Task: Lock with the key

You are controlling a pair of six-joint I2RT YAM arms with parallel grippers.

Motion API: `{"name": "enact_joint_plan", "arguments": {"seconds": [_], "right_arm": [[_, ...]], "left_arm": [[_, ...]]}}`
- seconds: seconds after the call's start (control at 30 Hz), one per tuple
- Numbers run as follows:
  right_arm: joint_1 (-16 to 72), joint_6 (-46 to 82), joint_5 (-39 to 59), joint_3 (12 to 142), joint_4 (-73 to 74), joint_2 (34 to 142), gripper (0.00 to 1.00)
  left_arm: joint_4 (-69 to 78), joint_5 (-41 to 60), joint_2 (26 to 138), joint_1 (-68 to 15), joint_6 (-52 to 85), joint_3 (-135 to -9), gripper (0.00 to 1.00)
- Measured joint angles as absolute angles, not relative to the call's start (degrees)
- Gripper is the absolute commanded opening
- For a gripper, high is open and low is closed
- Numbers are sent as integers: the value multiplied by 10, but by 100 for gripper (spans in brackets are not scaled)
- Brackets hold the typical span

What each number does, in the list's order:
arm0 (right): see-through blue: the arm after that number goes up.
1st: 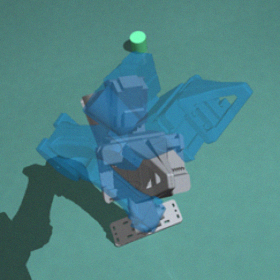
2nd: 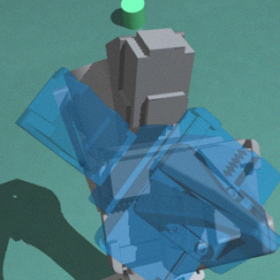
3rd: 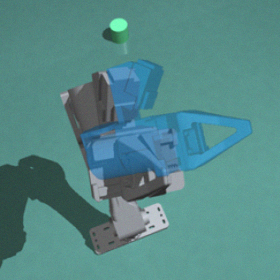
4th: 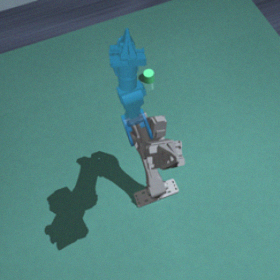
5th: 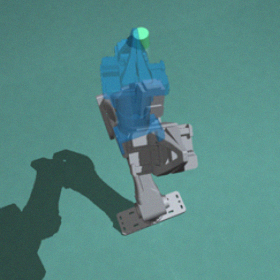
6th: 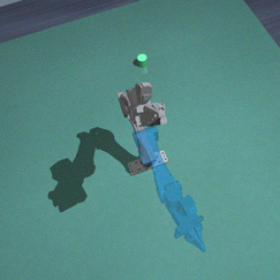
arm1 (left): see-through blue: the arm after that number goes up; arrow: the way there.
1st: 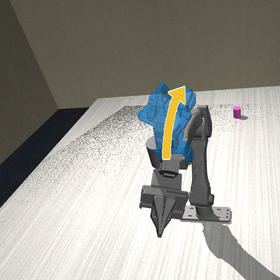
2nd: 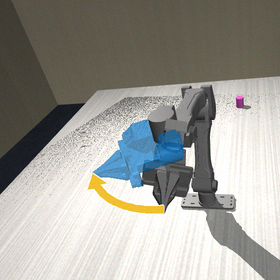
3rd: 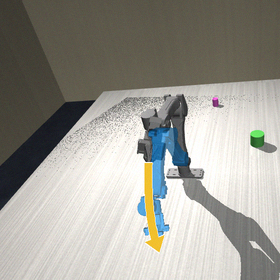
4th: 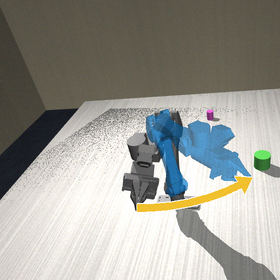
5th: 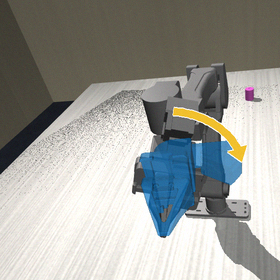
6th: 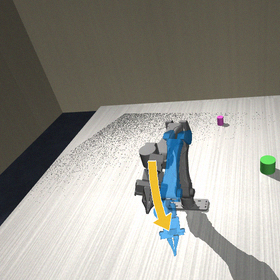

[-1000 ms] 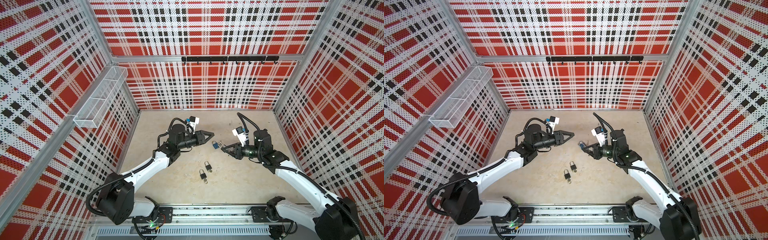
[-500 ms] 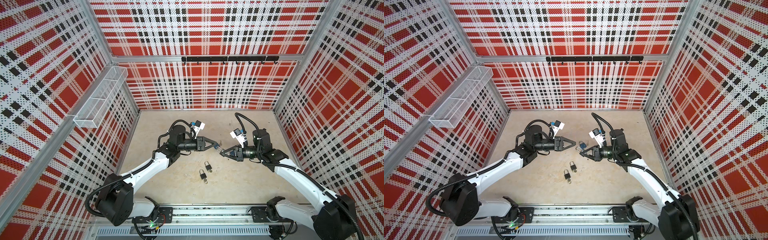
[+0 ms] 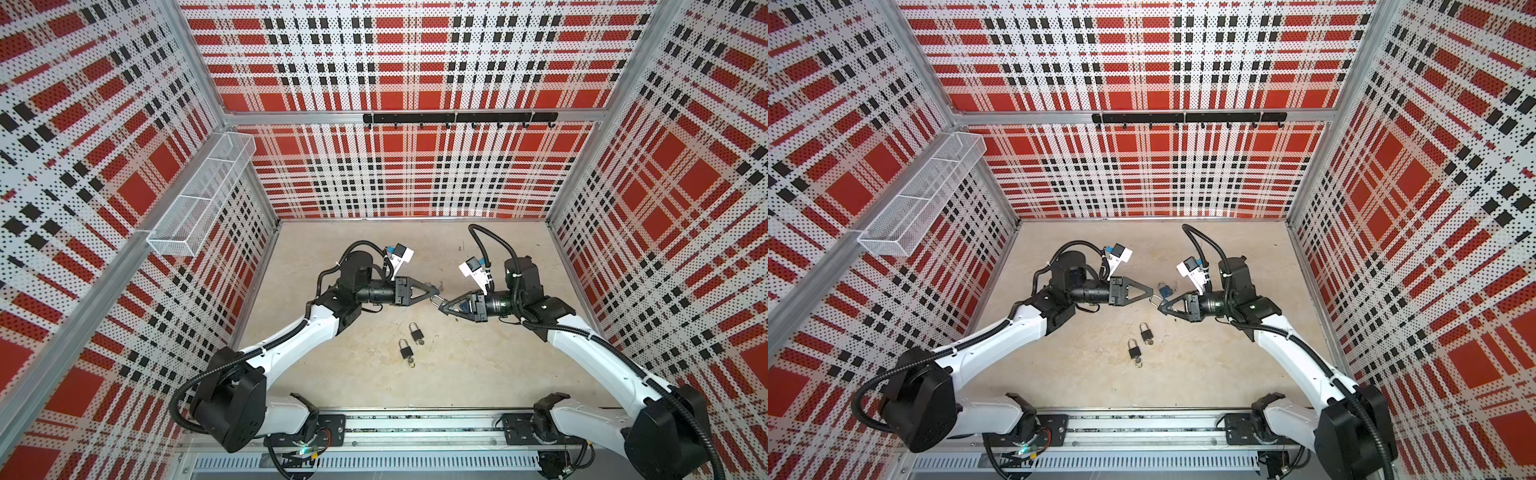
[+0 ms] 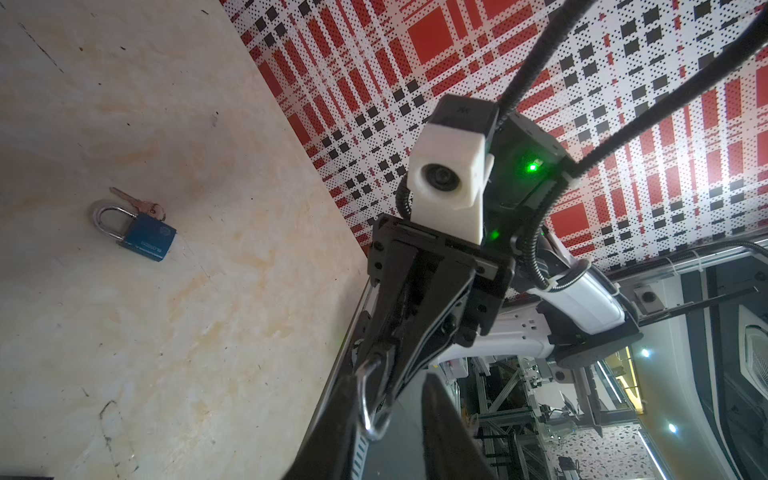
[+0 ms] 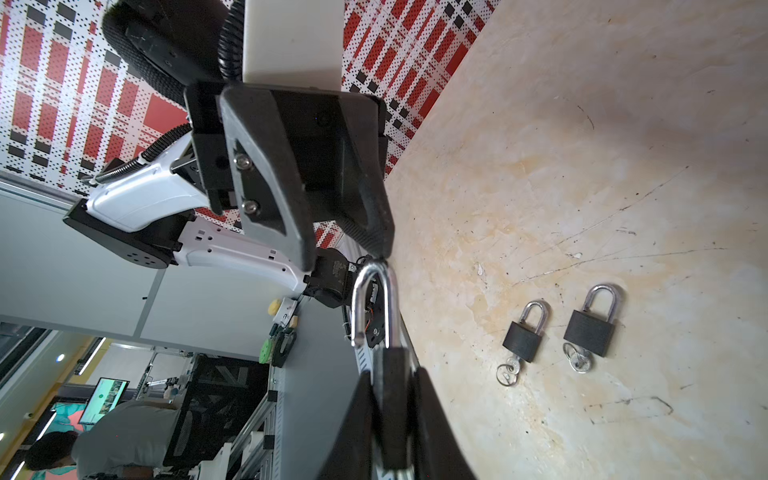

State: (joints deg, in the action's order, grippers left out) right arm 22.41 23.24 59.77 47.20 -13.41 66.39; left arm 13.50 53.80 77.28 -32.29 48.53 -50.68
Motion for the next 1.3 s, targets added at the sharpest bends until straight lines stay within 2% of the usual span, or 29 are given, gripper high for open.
{"name": "enact_joint_plan", "arguments": {"seconds": [0.6,1.07,1.3], "right_arm": [[224,243,611,473,-117,665,0],[224,252,615,473,-103,668,0],[224,255,617,473,-96,668,0]], "left_arm": [[109,543,773,-312,474,-507,29],[106,554,773,-320,466,-507,18],[105,555,773,-322,463,-507,6]]}}
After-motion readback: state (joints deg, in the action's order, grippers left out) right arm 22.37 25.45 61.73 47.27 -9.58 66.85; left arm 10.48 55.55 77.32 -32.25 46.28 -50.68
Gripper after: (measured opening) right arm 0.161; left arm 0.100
